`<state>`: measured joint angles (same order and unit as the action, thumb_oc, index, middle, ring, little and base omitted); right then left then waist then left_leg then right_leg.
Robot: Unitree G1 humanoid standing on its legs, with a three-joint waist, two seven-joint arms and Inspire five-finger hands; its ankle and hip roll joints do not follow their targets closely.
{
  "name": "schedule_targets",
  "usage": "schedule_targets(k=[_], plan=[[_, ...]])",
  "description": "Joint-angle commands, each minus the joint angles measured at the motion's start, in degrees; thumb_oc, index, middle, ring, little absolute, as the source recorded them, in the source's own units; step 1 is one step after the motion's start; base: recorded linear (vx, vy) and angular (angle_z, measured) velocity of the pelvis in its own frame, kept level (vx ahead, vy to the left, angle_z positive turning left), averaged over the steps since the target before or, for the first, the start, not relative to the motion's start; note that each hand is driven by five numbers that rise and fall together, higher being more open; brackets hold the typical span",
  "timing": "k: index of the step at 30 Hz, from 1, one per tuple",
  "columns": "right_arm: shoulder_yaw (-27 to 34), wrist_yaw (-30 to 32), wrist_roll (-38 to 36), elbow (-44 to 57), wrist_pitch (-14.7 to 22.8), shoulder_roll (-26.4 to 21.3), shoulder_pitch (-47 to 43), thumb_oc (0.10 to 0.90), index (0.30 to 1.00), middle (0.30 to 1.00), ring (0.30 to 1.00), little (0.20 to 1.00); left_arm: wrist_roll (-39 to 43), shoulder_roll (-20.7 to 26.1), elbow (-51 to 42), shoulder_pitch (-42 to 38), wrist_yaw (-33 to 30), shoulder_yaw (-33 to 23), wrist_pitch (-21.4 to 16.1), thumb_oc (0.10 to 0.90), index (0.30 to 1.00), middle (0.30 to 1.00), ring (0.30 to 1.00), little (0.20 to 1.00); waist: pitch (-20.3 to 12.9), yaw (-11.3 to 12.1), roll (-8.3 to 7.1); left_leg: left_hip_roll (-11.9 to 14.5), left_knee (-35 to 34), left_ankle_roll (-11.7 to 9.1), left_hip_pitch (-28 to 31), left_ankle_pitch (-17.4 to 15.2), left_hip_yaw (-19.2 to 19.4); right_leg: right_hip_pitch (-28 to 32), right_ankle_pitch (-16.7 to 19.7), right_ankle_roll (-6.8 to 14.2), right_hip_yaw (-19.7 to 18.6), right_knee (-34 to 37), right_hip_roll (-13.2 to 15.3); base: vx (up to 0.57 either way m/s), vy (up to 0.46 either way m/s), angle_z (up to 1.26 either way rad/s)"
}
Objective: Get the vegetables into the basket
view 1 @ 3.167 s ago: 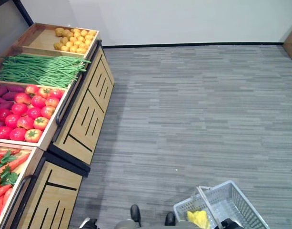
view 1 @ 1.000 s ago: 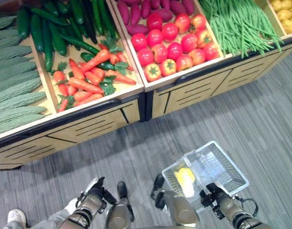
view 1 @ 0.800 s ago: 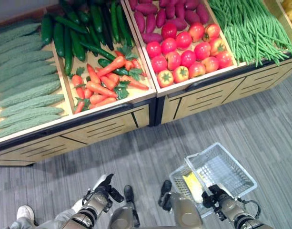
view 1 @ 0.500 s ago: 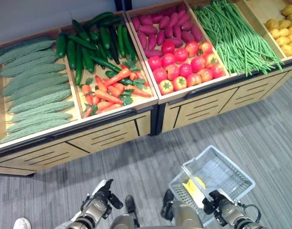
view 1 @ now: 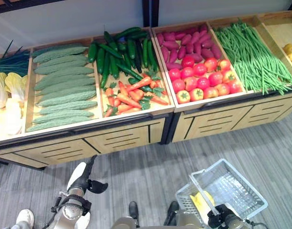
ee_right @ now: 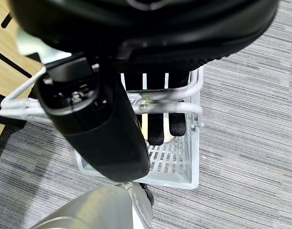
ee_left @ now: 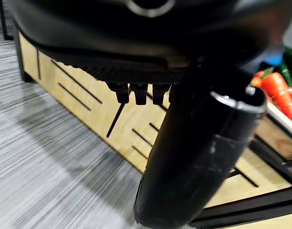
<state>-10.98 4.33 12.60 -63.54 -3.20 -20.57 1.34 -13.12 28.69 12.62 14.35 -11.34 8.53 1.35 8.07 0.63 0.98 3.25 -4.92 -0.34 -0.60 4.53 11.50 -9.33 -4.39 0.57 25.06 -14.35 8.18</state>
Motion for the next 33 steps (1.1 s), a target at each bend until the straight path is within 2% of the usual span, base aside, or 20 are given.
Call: schedule_targets(k=[1,3,5,8,10,14,15,20,21,23,33], plan=[[-3.31,0.68,1.22,-0.03,3.12,0.71,-2.13,0.4,0.3,0.3,0.3,0.3,-8.65,6.43,-7.49,-6.42,-7.06,-7.32,-5.55,0.9,1.0,1.0,1.0,1.0,1.38,-0.37,-3.74,-2.1,-0.08,1.49,3.59,-9.28,1.61,9.67,5.0,6.26,-5.09,16.51,-1.17,-0.06,0.018,-0.08],[-3.88,0.7,1.95,-0.51,3.26,0.73,-2.49,0.4,0.3,0.3,0.3,0.3,-11.63,8.29,-6.01,-8.51,-8.3,-7.43,-4.55,0.9,1.0,1.0,1.0,1.0,1.05,-0.73,-3.81,-2.03,-0.08,1.45,3.8,-9.51,2.65,9.62,5.85,6.36,-6.01,17.52,-1.38,-0.07,0.023,-0.13],[-5.04,0.38,3.23,-0.97,3.28,0.5,-3.35,0.4,0.3,0.3,0.3,0.3,-17.82,12.57,-1.79,-13.23,-9.17,-6.54,-2.67,0.9,1.0,1.0,1.0,1.0,0.47,-1.47,-3.77,-1.78,-0.08,1.27,4.28,-9.71,4.67,9.45,6.75,6.47,-7.57,18.55,-1.84,-0.05,0.018,-0.47],[-5.85,0.25,3.87,-1.18,3.51,0.47,-3.62,0.4,0.3,0.3,0.3,0.3,-21.2,14.92,1.36,-16.69,-9.53,-4.63,-1.61,0.9,1.0,1.0,1.0,1.0,0.2,-1.91,-3.85,-1.55,-0.08,1.11,4.79,-9.88,5.65,9.61,6.93,6.5,-8.29,18.97,-2.12,-0.01,0.0,-0.38],[-6.93,0.34,4.53,-1.19,4.07,0.38,-3.03,0.4,0.3,0.3,0.3,0.3,-27.55,18.74,6.23,-21.82,-10.0,-1.14,0.13,0.9,1.0,1.0,1.0,1.0,-0.52,-3.32,-3.81,-1.33,-0.08,0.94,5.64,-10.15,7.13,9.95,7.2,6.75,-9.5,19.34,-2.41,0.02,0.011,-0.35],[-7.63,0.44,5.05,-1.74,4.38,0.41,-2.54,0.4,0.3,0.3,0.3,0.3,-31.68,21.47,10.66,-25.93,-9.69,2.45,1.47,0.9,1.0,1.0,1.0,1.0,-0.94,-4.17,-3.57,-1.33,-0.08,0.85,5.98,-10.39,7.94,9.94,7.25,6.96,-10.24,19.35,-2.46,0.02,0.02,-0.25],[-8.25,0.65,5.59,-2.49,4.57,0.47,-2.41,0.4,0.3,0.3,0.3,0.3,-33.56,22.99,13.5,-28.88,-9.71,5.13,1.83,0.9,1.0,1.0,1.0,1.0,-1.29,-4.83,-3.3,-1.43,-0.08,0.85,6.15,-10.55,8.25,9.87,7.29,7.12,-10.79,19.35,-2.46,0.04,0.019,-0.12],[-9.0,1.29,5.74,-3.41,4.82,0.35,-2.42,0.4,0.3,0.3,0.3,0.3,-35.7,24.08,19.66,-33.34,-9.49,9.58,3.26,0.9,1.0,1.0,1.0,1.0,-1.8,-5.83,-2.7,-1.5,-0.08,0.73,6.34,-10.6,9.0,9.65,7.38,7.24,-11.64,19.35,-2.47,0.03,0.004,-0.16],[-9.38,1.49,5.7,-3.79,4.85,0.34,-2.82,0.4,0.3,0.3,0.3,0.3,-35.8,24.59,22.42,-36.02,-9.57,12.16,3.68,0.9,1.0,1.0,1.0,1.0,-1.76,-6.07,-2.4,-1.47,-0.08,0.65,6.3,-10.55,9.29,9.46,7.42,7.25,-12.04,19.35,-2.55,0.02,-0.013,-0.13],[-9.35,1.59,5.62,-3.85,4.8,0.31,-2.96,0.4,0.3,0.3,0.3,0.3,-35.76,24.65,23.33,-36.47,-9.37,12.69,3.91,0.9,1.0,1.0,1.0,1.0,-1.73,-6.06,-2.36,-1.43,-0.08,0.61,6.26,-10.51,9.42,9.37,7.47,7.29,-12.13,19.35,-2.55,0.01,-0.015,-0.1],[-7.61,1.69,4.44,-5.69,3.73,0.69,-2.63,0.4,0.3,0.3,0.3,0.3,-34.82,25.87,20.28,-33.99,-9.49,9.47,4.12,0.9,1.0,1.0,1.0,1.0,-2.35,-5.77,-1.27,-1.47,-0.08,0.43,7.01,-10.66,9.34,10.46,6.84,7.24,-11.51,19.35,-2.38,0.0,-0.006,-0.01]])
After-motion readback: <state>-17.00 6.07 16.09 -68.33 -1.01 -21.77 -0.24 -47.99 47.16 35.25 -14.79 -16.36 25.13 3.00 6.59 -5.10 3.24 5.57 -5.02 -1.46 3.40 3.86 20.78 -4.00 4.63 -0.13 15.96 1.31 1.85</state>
